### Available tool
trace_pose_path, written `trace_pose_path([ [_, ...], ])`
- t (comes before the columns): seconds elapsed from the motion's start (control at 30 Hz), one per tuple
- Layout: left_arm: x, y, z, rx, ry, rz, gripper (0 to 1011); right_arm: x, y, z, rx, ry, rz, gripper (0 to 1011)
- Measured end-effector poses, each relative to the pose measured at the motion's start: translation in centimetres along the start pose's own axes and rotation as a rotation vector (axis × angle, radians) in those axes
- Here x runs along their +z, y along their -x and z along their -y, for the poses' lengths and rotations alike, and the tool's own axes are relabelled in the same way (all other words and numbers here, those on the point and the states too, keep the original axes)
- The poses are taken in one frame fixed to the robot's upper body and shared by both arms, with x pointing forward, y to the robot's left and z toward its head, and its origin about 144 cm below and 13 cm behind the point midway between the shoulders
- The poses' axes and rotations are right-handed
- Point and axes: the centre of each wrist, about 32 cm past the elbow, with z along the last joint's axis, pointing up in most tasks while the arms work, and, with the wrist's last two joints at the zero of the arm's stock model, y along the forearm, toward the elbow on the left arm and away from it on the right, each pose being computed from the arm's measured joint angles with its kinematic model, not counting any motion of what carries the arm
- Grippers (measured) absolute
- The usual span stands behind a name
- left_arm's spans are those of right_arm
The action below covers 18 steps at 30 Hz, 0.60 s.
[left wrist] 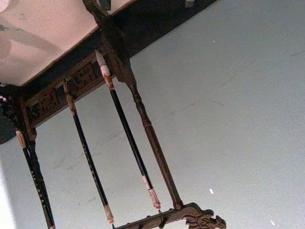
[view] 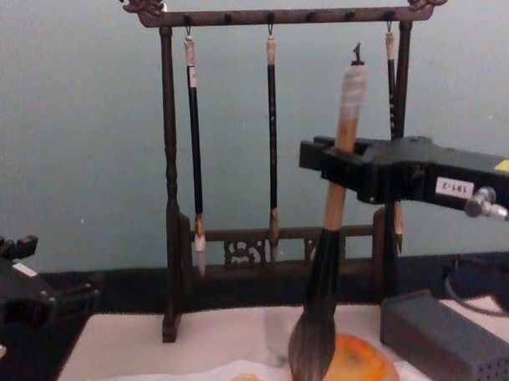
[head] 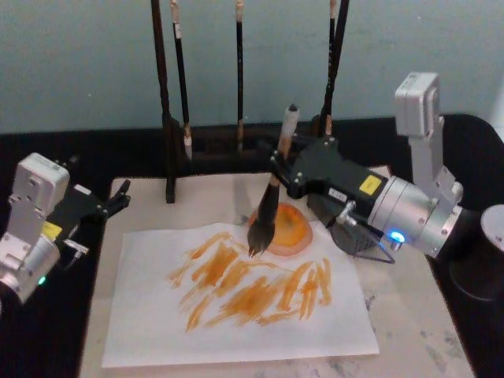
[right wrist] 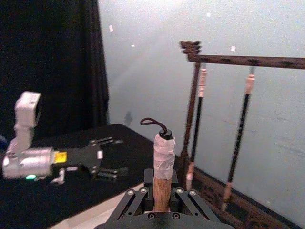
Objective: Pick up the brush from the inkstone, write on the paper, then place the brush back to its original position.
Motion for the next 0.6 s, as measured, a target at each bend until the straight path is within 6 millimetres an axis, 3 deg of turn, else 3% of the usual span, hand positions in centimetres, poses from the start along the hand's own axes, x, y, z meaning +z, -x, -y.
trace_pose_path([
  [0.6,0.0,0.0,0.0,0.000,0.000,0.000,1002,0.3,2.3,1.1,0.141,0.012,0.070,175],
])
